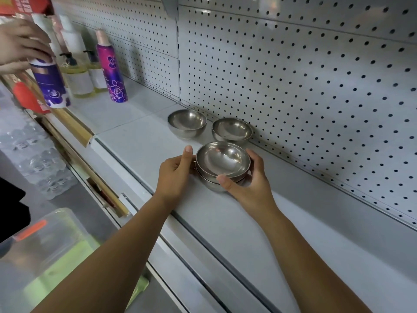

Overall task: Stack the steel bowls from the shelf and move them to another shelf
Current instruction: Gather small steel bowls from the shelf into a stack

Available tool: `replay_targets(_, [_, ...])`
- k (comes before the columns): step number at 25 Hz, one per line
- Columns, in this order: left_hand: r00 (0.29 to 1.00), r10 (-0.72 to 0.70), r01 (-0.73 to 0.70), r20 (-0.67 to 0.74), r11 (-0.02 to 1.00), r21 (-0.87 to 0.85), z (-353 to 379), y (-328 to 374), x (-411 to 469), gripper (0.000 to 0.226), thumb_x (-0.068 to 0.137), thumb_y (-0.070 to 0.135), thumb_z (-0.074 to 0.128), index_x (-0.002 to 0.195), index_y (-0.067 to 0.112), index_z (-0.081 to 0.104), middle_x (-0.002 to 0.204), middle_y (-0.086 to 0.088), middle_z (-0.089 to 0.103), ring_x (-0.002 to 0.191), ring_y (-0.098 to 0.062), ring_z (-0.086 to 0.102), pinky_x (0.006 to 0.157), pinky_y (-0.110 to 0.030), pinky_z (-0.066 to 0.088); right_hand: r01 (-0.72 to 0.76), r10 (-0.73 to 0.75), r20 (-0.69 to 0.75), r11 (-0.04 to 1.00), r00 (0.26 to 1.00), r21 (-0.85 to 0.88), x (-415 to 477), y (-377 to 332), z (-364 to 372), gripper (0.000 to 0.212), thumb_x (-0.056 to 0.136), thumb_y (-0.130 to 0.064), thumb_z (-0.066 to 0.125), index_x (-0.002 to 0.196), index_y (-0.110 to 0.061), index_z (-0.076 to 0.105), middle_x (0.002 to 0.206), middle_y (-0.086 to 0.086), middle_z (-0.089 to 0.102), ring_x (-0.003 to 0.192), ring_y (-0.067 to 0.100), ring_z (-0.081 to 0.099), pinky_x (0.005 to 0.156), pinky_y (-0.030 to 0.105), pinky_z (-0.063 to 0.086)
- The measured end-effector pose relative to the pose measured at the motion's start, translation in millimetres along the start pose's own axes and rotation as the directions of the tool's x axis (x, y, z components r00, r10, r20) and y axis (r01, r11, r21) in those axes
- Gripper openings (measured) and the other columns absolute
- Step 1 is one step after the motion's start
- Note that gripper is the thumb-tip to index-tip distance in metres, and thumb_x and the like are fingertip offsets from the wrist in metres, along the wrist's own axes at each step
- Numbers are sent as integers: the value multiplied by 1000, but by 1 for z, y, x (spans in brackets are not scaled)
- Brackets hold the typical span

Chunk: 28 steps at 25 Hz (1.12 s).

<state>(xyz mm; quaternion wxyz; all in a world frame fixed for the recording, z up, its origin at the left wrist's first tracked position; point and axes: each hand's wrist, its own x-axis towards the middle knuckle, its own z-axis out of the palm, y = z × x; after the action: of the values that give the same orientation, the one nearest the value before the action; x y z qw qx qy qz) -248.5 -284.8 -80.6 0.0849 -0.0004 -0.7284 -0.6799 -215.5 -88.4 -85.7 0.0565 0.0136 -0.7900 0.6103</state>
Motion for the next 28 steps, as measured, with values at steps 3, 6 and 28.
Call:
replay_targets(3, [1000,2,-3,22,1000,18,0,2,-1,53,107,47,42,89,15,81,85,-1,80,85,-15,75,80,-22,57,-2,7,75,998,997,-64,1,-2,1,138,54,-55,98,161,-45,11,153,-19,48,140,0,49,116,32,44])
replay_targets(6, [997,-14,10,79,999,48,1,5,0,53,107,48,38,93,19,80,90,4,80,89,-9,75,80,-15,54,-15,17,10,994,1000,-109,0,-6,-2,128,60,-43,101,158,-43,20,147,-18,52,133,1,53,106,21,46])
replay_targets(28, [995,15,-53,96,915,399,77,9,68,62,85,50,77,138,29,53,111,7,66,103,-18,64,87,-34,53,-91,68,-375,995,924,-44,-1,11,-84,92,57,-35,102,129,-53,49,122,-28,63,108,-18,58,89,15,48])
